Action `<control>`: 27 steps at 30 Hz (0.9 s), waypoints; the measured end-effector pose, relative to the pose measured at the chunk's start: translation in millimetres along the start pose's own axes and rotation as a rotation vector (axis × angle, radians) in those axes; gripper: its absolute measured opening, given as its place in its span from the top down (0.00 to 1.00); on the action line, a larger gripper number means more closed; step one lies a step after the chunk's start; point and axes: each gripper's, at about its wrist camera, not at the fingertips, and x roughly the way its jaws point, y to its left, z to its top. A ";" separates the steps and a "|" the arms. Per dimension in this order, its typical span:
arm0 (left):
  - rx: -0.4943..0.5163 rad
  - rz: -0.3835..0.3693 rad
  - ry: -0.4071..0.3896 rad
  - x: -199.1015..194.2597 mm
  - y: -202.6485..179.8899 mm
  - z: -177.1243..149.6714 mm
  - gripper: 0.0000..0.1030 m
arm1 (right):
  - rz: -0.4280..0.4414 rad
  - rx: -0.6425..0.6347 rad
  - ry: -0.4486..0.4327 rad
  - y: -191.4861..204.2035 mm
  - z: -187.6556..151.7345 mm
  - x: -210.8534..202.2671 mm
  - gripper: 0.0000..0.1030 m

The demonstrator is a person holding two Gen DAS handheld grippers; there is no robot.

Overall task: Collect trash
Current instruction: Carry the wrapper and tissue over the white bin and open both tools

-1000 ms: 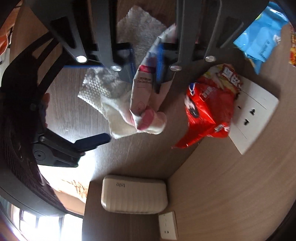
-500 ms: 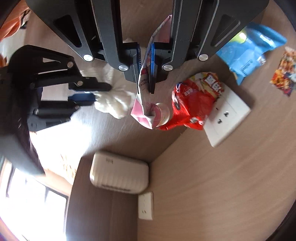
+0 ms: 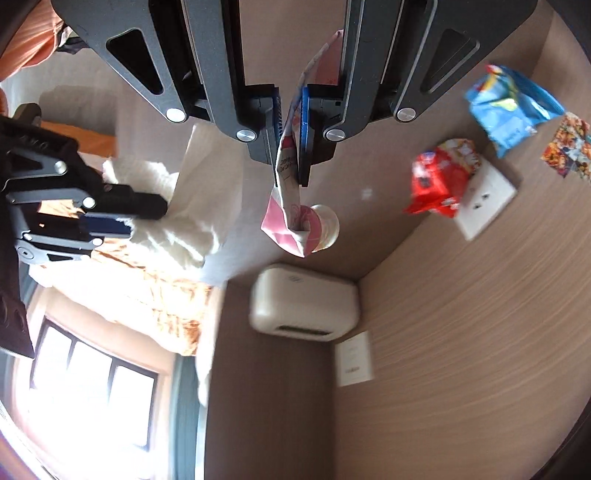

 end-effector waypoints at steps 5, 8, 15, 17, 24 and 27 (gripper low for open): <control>0.031 -0.058 -0.023 -4.0 -56.9 8.6 0.93 | -0.062 0.046 -0.029 -20.7 -20.0 -49.8 0.86; 0.050 -0.096 -0.036 -7.1 -93.0 10.8 0.93 | -0.089 0.096 -0.044 -36.3 -38.5 -83.0 0.86; 0.114 -0.183 -0.036 -5.0 -176.6 8.6 0.93 | -0.182 0.189 -0.054 -64.4 -82.9 -146.5 0.86; 0.138 -0.204 -0.031 -3.6 -198.2 6.9 0.93 | -0.202 0.212 -0.057 -70.7 -96.9 -165.2 0.86; 0.187 -0.268 -0.010 4.0 -255.6 -2.4 0.93 | -0.265 0.275 -0.057 -86.2 -133.7 -203.0 0.86; 0.203 -0.289 0.009 12.7 -273.5 -7.4 0.93 | -0.295 0.303 -0.046 -93.8 -151.8 -213.3 0.86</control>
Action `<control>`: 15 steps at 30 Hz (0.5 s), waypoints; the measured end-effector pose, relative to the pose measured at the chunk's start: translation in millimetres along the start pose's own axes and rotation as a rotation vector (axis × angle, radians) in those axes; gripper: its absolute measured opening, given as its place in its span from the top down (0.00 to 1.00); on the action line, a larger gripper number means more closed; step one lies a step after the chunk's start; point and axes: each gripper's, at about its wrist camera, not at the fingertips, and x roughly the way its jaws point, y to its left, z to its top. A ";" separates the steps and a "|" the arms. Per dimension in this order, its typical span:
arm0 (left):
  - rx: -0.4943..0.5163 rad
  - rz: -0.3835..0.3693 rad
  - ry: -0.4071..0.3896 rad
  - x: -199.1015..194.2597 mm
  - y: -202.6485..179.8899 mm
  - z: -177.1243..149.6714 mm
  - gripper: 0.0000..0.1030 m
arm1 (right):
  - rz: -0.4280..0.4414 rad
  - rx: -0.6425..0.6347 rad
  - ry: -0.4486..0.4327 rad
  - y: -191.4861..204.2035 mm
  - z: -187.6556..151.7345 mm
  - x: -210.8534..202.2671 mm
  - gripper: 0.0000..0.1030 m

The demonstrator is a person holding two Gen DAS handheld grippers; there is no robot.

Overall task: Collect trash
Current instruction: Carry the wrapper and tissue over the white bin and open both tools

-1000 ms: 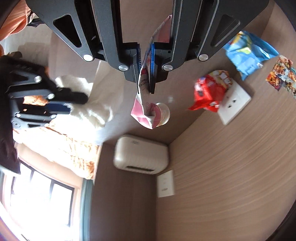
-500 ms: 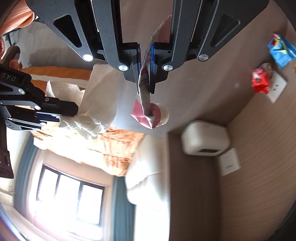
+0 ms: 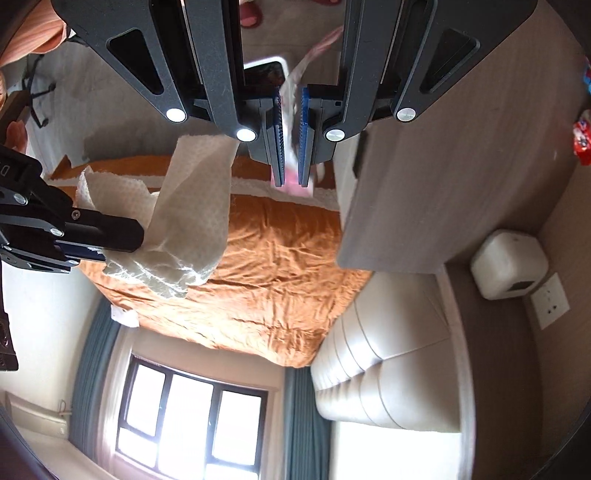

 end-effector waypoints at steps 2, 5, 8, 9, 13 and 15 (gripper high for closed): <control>0.007 -0.024 0.004 9.4 -11.4 -3.0 0.96 | -0.006 0.025 0.011 -10.6 -10.8 -2.0 0.86; 0.029 -0.058 0.040 33.9 -26.9 -12.7 1.00 | -0.022 0.057 0.049 -24.8 -29.6 3.2 0.86; 0.023 -0.119 0.101 75.4 -36.6 -29.8 1.00 | -0.038 0.100 0.104 -42.4 -55.8 23.0 0.86; 0.016 -0.133 0.119 86.8 -38.4 -35.4 1.00 | -0.044 0.116 0.125 -48.1 -64.2 30.9 0.86; 0.067 -0.104 0.194 135.6 -52.2 -70.8 0.82 | -0.017 0.193 0.254 -77.6 -118.8 84.6 0.82; 0.072 -0.101 0.209 148.8 -52.9 -83.7 0.08 | -0.029 0.213 0.296 -88.8 -148.2 109.7 0.67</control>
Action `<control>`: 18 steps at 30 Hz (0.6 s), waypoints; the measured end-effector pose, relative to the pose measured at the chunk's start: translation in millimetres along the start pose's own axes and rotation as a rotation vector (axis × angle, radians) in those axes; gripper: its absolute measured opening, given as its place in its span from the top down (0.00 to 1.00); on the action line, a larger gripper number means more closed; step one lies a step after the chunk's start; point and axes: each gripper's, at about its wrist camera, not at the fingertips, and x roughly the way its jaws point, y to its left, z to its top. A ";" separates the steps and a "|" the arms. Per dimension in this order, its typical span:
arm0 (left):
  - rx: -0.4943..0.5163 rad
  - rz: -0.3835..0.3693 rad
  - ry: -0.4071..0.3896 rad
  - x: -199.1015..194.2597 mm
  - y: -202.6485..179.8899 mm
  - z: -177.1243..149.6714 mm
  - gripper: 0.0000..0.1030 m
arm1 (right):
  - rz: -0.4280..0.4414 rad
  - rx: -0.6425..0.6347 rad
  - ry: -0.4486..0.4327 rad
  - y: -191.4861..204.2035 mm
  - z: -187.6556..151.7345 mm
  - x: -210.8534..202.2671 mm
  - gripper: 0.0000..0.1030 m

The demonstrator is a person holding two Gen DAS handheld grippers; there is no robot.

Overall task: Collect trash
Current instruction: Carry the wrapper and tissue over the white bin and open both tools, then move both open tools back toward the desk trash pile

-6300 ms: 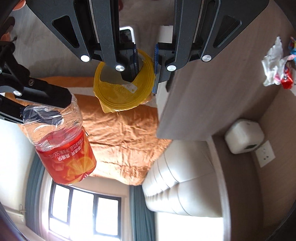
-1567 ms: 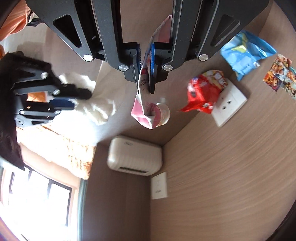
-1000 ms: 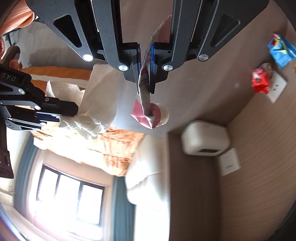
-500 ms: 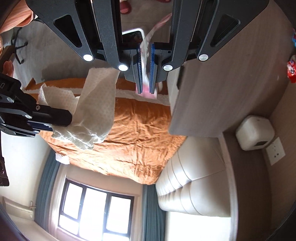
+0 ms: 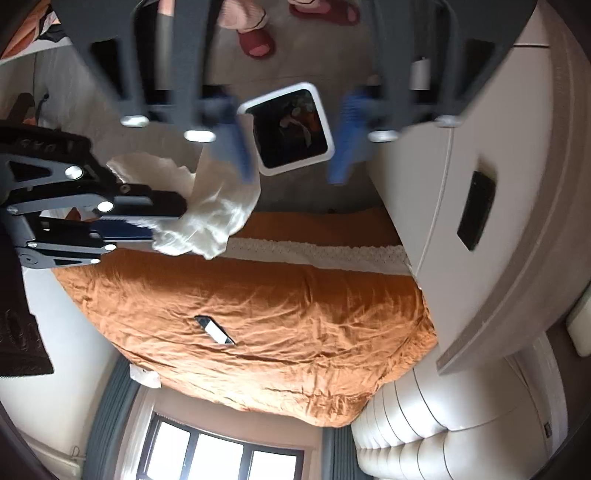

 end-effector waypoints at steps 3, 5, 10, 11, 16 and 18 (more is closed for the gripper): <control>0.001 0.028 0.027 29.7 7.8 -19.7 0.05 | -0.044 0.055 0.073 -25.3 -21.5 54.8 0.12; -0.037 0.049 0.075 49.7 17.1 -32.4 0.05 | -0.058 0.083 0.108 -39.2 -31.3 80.6 0.04; -0.079 0.045 0.089 65.7 29.0 -44.1 0.05 | -0.091 0.082 0.145 -50.2 -45.8 106.4 0.04; -0.087 0.046 0.083 64.5 28.4 -43.9 0.05 | -0.096 0.082 0.143 -48.5 -45.2 104.6 0.04; -0.108 0.047 0.038 36.3 25.4 -30.8 0.05 | -0.087 0.070 0.105 -35.7 -31.5 78.8 0.04; -0.111 0.051 0.018 20.4 25.4 -23.2 0.05 | -0.084 0.063 0.079 -27.1 -20.7 63.2 0.04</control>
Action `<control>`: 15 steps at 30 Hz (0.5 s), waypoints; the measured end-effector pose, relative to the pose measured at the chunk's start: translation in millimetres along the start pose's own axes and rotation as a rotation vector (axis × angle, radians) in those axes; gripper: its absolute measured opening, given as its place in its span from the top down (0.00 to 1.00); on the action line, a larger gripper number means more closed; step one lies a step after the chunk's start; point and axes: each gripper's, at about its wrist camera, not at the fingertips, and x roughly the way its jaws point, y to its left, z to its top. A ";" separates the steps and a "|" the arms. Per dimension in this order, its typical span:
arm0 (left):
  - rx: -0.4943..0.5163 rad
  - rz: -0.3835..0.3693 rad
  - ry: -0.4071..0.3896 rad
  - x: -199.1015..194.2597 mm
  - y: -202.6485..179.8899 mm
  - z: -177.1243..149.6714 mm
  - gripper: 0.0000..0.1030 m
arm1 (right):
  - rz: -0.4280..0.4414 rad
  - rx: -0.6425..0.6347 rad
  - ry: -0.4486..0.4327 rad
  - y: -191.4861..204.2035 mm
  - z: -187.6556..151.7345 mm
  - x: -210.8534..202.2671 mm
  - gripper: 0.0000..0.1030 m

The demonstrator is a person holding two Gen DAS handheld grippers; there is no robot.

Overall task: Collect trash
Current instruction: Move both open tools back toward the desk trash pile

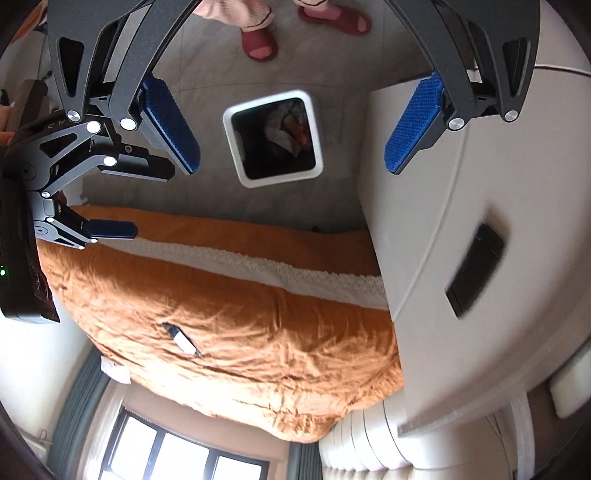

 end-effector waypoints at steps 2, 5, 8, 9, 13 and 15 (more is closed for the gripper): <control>-0.007 0.010 -0.045 -25.8 0.8 9.2 0.05 | 0.001 -0.019 -0.053 10.8 14.1 -23.2 0.04; -0.023 0.044 -0.104 -64.6 4.7 20.6 0.05 | -0.003 -0.060 -0.141 30.7 35.2 -59.1 0.04; -0.050 0.063 -0.162 -104.6 14.1 28.3 0.05 | 0.024 -0.119 -0.203 56.4 59.5 -89.4 0.04; -0.065 0.086 -0.192 -122.5 19.6 30.6 0.05 | 0.031 -0.136 -0.220 63.8 66.4 -96.0 0.04; -0.122 0.179 -0.264 -178.0 44.9 31.1 0.05 | 0.109 -0.227 -0.310 112.7 95.4 -128.5 0.04; -0.167 0.231 -0.295 -203.3 61.1 25.6 0.05 | 0.150 -0.268 -0.337 136.6 106.7 -137.6 0.04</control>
